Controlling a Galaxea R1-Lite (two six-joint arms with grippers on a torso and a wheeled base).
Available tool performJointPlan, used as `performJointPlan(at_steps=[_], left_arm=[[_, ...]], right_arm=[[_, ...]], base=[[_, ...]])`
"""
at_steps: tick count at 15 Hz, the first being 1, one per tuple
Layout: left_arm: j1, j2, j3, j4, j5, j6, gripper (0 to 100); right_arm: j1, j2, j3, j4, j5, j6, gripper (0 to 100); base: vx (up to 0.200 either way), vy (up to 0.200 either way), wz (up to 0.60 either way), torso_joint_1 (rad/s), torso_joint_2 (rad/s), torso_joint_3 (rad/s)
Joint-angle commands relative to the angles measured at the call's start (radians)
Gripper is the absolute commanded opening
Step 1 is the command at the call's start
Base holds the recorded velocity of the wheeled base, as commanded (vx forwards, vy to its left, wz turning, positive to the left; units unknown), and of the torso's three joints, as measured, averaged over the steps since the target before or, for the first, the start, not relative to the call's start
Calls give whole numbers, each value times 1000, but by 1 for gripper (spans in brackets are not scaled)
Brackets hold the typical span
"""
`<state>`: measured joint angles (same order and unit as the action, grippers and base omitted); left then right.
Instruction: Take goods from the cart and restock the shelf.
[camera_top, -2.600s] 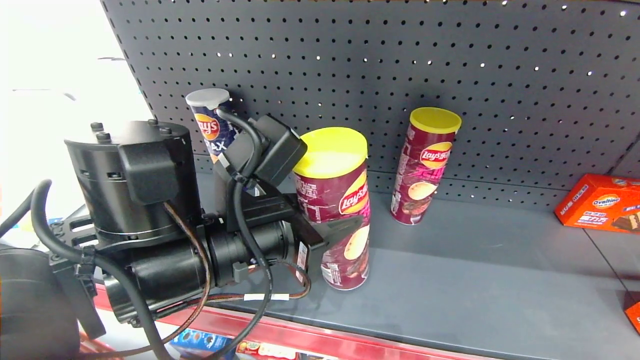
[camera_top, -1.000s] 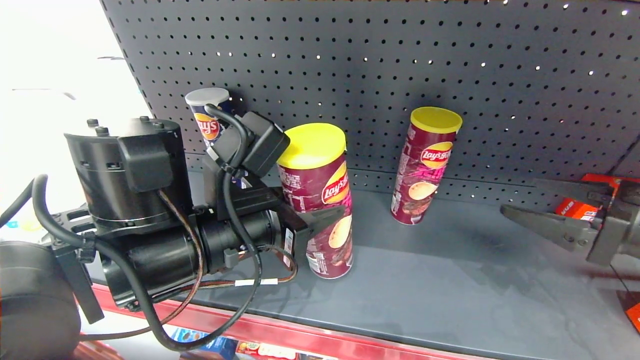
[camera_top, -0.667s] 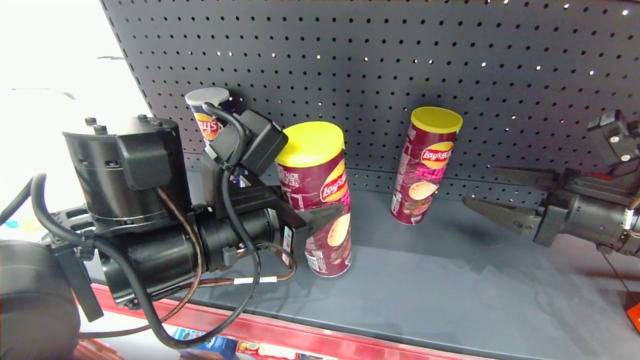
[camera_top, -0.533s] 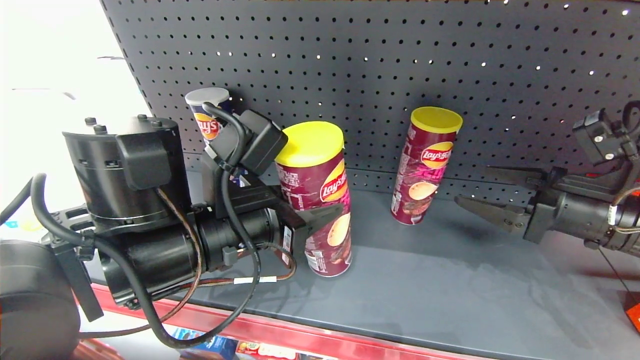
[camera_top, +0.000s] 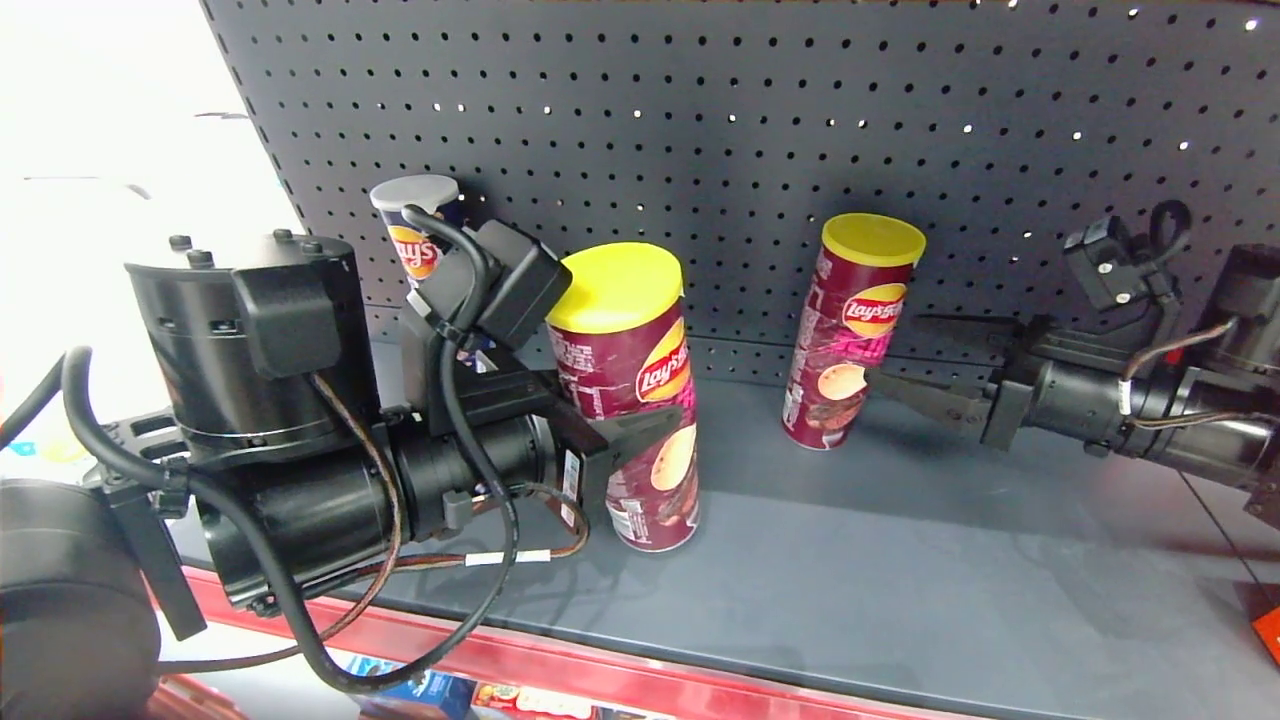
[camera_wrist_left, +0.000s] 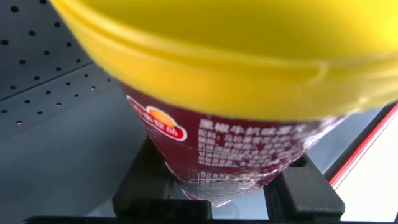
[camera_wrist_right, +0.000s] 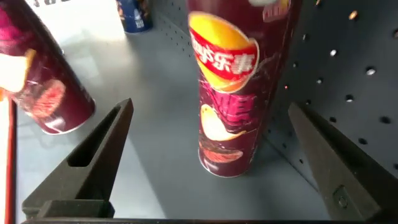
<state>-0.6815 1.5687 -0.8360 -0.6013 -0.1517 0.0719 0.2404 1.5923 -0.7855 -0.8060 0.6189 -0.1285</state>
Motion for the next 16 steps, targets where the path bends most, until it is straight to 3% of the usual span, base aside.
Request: performJointPlan(at_steps=[1,11,16], left_arm=[[0,1,0,0,0,0,0],[0,4,3,0,1,0,0],[0,4,5,1,1,0,0]], right_arm=[[-1,61,-20,-1,7,0,100],[5,193,-41,-59,30,-10,100],[8,258,-113,-59,30,-10,100]], base=[[0,0,0,0,0,0],[0,0,0,0,0,0],[0,0,0,0,0,0]])
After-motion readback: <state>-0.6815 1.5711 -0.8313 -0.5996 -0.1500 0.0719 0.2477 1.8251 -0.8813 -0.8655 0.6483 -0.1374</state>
